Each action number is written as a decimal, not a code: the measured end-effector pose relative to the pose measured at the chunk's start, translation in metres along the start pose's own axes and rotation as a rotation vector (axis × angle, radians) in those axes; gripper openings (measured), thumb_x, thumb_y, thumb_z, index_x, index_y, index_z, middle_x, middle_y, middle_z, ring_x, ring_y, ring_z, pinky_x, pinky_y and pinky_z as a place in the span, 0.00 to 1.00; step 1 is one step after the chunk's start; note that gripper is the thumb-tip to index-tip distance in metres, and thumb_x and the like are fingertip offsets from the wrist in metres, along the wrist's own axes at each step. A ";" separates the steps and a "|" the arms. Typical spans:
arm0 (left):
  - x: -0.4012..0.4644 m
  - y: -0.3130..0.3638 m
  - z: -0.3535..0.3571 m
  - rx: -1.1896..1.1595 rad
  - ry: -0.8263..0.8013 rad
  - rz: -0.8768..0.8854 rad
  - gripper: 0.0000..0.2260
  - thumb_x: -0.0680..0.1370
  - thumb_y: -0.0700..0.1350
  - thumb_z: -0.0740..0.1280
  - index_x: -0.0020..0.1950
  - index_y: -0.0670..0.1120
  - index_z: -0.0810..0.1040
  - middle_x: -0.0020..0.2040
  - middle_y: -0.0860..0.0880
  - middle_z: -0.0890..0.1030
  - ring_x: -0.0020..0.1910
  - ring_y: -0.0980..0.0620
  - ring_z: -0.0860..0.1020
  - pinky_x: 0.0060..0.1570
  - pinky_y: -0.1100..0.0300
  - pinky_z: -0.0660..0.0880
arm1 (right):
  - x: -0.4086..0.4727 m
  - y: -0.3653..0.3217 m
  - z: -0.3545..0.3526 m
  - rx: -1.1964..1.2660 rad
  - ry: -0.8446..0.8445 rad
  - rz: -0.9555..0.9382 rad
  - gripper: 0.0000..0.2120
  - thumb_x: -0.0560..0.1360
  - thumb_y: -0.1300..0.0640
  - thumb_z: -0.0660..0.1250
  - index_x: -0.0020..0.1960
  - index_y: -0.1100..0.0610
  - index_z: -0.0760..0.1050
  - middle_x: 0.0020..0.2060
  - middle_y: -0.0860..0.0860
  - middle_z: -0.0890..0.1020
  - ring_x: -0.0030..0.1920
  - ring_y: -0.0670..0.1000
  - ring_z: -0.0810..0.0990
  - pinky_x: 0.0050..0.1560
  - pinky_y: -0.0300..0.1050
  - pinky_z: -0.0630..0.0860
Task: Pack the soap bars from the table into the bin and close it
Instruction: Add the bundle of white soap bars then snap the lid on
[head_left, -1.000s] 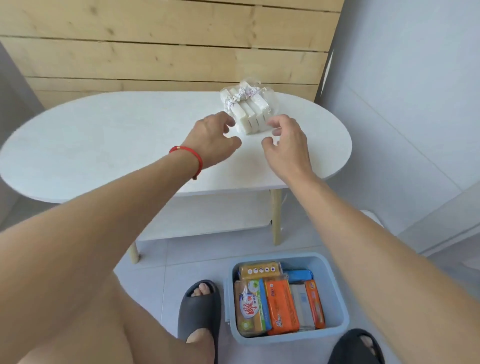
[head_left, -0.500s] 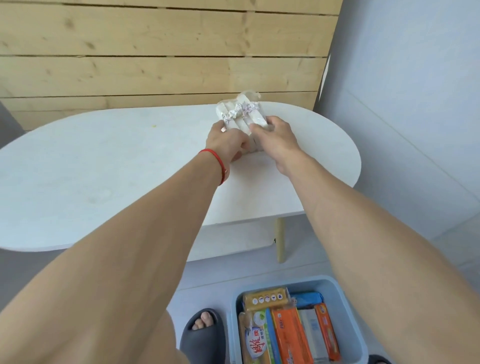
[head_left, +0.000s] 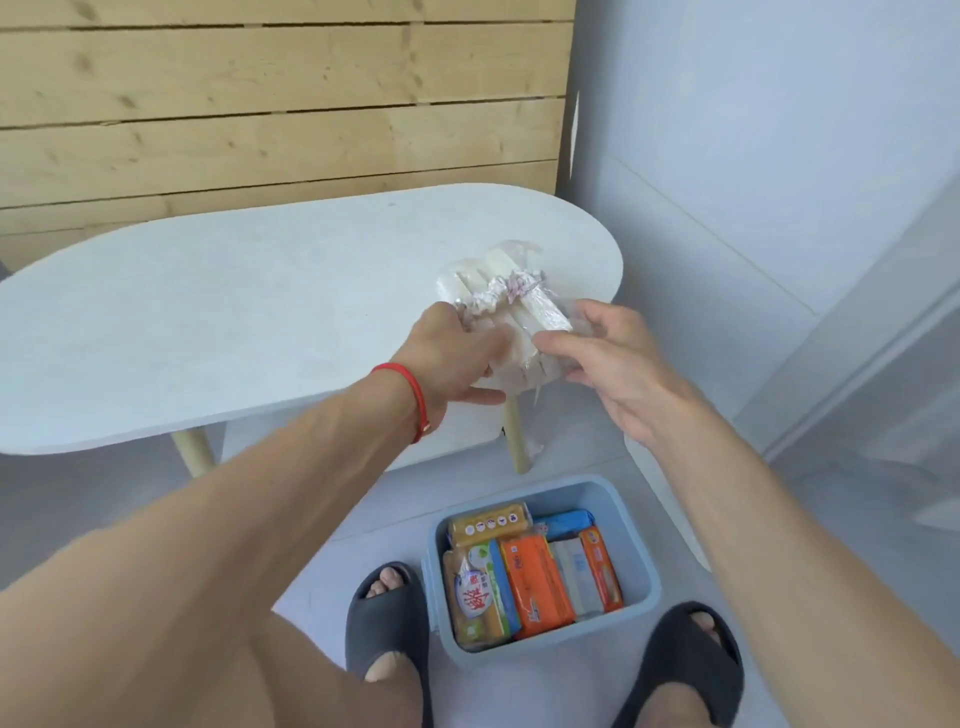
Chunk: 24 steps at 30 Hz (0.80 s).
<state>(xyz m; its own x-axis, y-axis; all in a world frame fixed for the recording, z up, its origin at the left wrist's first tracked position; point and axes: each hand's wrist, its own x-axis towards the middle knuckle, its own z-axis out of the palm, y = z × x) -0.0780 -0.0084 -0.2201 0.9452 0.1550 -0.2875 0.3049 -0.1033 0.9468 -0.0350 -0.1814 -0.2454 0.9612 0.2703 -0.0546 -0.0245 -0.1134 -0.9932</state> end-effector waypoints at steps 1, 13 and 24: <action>-0.012 -0.009 0.013 0.017 0.020 0.028 0.12 0.76 0.42 0.70 0.57 0.40 0.74 0.54 0.39 0.80 0.51 0.43 0.82 0.43 0.45 0.84 | -0.018 0.007 -0.011 0.016 -0.002 0.001 0.14 0.66 0.55 0.78 0.50 0.44 0.85 0.46 0.48 0.88 0.47 0.48 0.87 0.50 0.46 0.80; -0.051 -0.175 0.127 -0.127 -0.234 -0.375 0.23 0.78 0.36 0.69 0.65 0.46 0.60 0.61 0.42 0.80 0.48 0.41 0.85 0.47 0.38 0.82 | -0.141 0.173 -0.070 -0.007 0.022 0.487 0.25 0.67 0.59 0.77 0.61 0.44 0.79 0.53 0.43 0.87 0.54 0.45 0.86 0.59 0.48 0.79; -0.006 -0.224 0.163 0.046 -0.207 -0.531 0.20 0.77 0.33 0.64 0.68 0.43 0.69 0.64 0.41 0.78 0.57 0.39 0.81 0.47 0.38 0.82 | -0.109 0.221 -0.066 -0.524 -0.069 0.511 0.15 0.72 0.62 0.69 0.54 0.46 0.77 0.46 0.45 0.83 0.45 0.42 0.81 0.37 0.34 0.74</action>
<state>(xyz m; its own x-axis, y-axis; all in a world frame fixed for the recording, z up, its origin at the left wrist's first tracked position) -0.1332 -0.1461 -0.4537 0.6625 0.0017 -0.7491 0.7449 -0.1075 0.6585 -0.1271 -0.2986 -0.4519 0.8450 0.1187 -0.5214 -0.3140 -0.6791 -0.6635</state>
